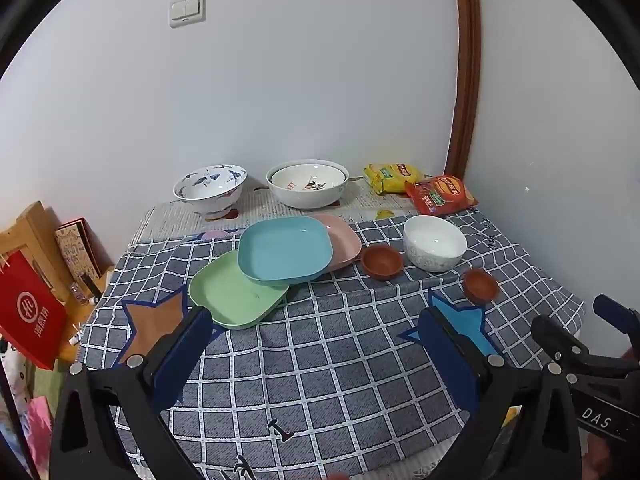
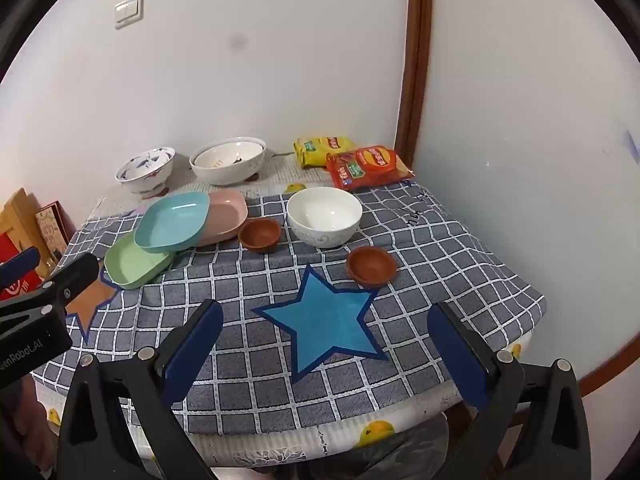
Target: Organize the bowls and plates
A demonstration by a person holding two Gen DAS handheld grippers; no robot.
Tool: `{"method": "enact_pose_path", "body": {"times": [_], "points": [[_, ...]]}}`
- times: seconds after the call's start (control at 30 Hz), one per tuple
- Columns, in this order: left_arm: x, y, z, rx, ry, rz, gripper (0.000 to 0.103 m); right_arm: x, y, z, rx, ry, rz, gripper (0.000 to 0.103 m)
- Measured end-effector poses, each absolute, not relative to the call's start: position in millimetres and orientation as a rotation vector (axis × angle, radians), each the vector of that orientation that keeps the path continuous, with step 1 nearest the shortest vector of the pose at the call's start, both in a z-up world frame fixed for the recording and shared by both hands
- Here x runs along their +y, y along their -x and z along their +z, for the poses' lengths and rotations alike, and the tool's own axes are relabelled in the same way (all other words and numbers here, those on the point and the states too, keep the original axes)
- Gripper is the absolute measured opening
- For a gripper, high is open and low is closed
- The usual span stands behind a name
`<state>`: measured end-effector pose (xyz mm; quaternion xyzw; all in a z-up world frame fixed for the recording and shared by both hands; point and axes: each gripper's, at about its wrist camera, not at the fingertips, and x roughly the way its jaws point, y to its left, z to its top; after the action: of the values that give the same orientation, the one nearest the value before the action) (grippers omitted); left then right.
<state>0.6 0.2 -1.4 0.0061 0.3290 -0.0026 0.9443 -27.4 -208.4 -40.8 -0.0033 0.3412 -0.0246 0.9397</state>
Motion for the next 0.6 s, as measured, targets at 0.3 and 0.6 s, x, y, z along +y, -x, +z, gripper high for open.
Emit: {"method": "enact_pose_path", "body": {"times": [0.3,0.6], "points": [[-5,6,4,0.654,-0.024,-0.014,0.103,-211,33,-33,0.681,-0.004,-0.044,0.101],[-3,8,5,0.648,-0.018,0.001,0.103,-209,33,-33,0.678,-0.002,-0.048,0.101]]}}
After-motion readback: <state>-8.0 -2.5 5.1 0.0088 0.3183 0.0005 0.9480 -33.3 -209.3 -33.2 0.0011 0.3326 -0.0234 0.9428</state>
